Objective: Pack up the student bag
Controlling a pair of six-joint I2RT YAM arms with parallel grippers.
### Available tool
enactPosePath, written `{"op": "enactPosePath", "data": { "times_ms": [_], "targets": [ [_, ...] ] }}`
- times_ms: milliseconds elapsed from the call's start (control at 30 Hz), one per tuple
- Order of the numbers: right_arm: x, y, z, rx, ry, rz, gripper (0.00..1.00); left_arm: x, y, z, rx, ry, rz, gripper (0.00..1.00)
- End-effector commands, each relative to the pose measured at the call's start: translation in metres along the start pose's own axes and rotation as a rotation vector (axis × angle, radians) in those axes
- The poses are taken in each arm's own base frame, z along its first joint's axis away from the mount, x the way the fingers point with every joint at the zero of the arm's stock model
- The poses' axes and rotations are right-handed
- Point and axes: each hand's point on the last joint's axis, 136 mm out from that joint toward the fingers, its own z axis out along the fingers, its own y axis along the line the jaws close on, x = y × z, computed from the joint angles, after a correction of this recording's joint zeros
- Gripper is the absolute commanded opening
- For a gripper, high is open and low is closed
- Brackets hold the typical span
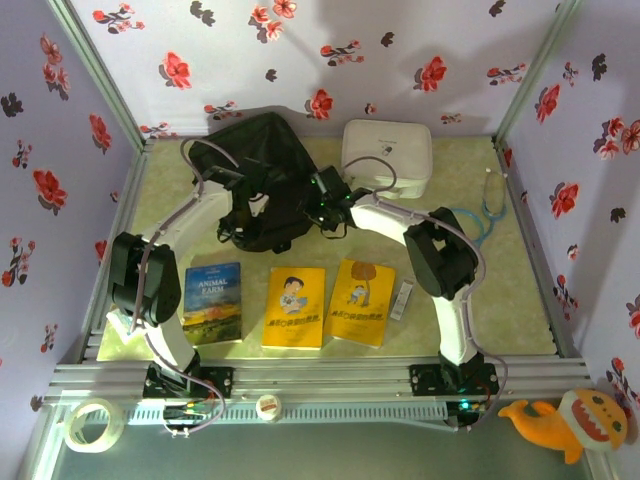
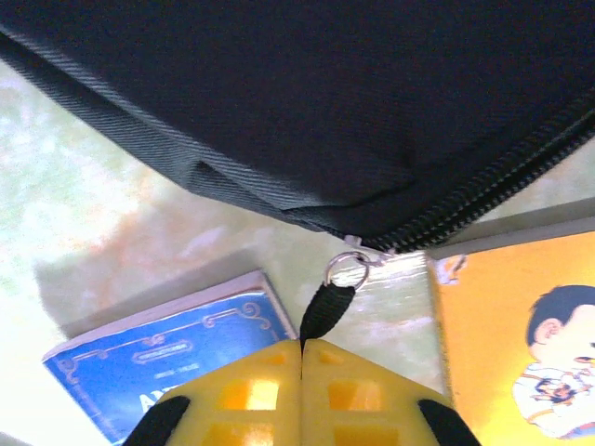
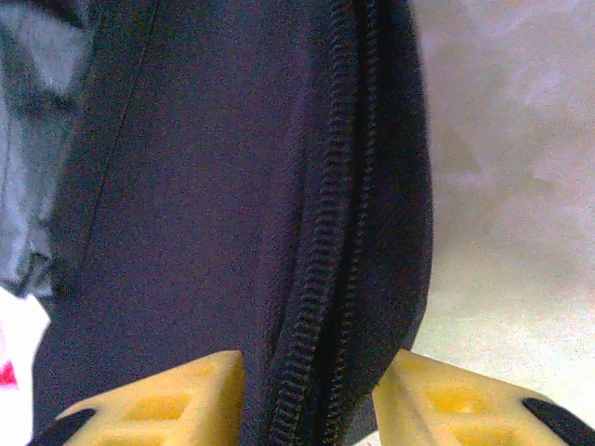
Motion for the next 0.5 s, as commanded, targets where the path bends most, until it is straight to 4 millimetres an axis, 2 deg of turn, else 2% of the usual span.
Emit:
{"op": "enactPosePath", "data": {
  "times_ms": [0, 100, 200, 367, 467],
  "targets": [
    [-0.015, 0.017, -0.027, -0.068, -0.033, 0.030, 0.52, -0.018, -0.027, -0.019, 0.149, -0.093, -0.043, 0.00],
    [-0.009, 0.014, -0.038, -0.066, -0.010, 0.081, 0.59, -0.040, -0.049, -0.031, 0.236, -0.183, -0.045, 0.00],
    [-0.001, 0.008, -0.045, -0.046, 0.011, 0.132, 0.66, -0.053, -0.059, -0.037, 0.273, -0.230, -0.046, 0.00],
    [0.011, 0.006, -0.048, -0.039, 0.059, 0.219, 0.75, -0.056, -0.067, -0.034, 0.297, -0.228, -0.037, 0.00],
    [0.019, 0.004, -0.041, -0.013, 0.084, 0.253, 0.76, -0.053, -0.070, -0.033, 0.299, -0.220, -0.030, 0.00]
  ]
}}
